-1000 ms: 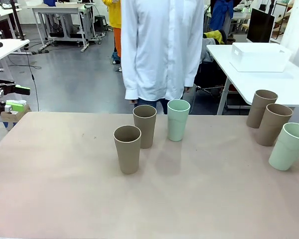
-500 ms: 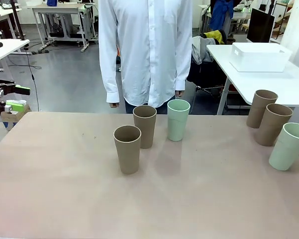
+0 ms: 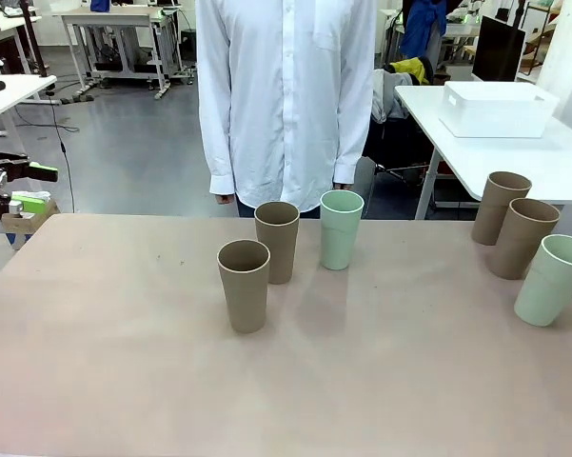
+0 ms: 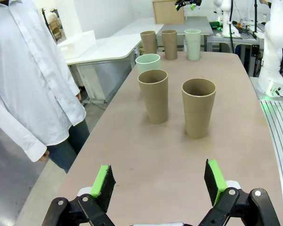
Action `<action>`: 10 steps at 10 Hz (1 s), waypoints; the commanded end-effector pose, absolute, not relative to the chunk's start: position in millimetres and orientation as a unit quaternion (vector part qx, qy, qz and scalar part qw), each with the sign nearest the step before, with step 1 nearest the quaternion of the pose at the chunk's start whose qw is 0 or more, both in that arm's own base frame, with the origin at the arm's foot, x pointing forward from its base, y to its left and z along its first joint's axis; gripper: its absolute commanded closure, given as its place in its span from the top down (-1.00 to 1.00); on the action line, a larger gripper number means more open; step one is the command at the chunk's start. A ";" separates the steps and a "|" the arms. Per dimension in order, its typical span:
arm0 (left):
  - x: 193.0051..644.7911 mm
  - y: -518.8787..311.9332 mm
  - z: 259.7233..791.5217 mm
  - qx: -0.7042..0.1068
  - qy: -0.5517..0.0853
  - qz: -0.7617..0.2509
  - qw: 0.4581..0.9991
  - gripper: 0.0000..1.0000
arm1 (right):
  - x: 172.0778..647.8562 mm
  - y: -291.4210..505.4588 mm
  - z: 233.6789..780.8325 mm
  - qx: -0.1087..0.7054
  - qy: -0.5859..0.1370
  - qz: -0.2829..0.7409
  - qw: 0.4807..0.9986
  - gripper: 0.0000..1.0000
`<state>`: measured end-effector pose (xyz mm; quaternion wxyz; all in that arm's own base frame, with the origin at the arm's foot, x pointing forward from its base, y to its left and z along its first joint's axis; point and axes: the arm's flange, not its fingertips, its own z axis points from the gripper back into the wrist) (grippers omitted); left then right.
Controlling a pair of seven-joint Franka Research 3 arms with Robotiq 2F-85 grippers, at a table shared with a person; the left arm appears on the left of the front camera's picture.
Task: Stack the cups and store them in the basket.
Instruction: Pick up two Reusable plastic cups , one in each hand.
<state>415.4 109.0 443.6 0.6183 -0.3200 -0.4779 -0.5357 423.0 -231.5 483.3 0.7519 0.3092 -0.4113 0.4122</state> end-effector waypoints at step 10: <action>415.5 108.2 445.0 -0.319 -0.479 -0.536 0.617 1.00 | 423.8 -230.7 484.3 0.308 -0.413 0.413 0.751 1.00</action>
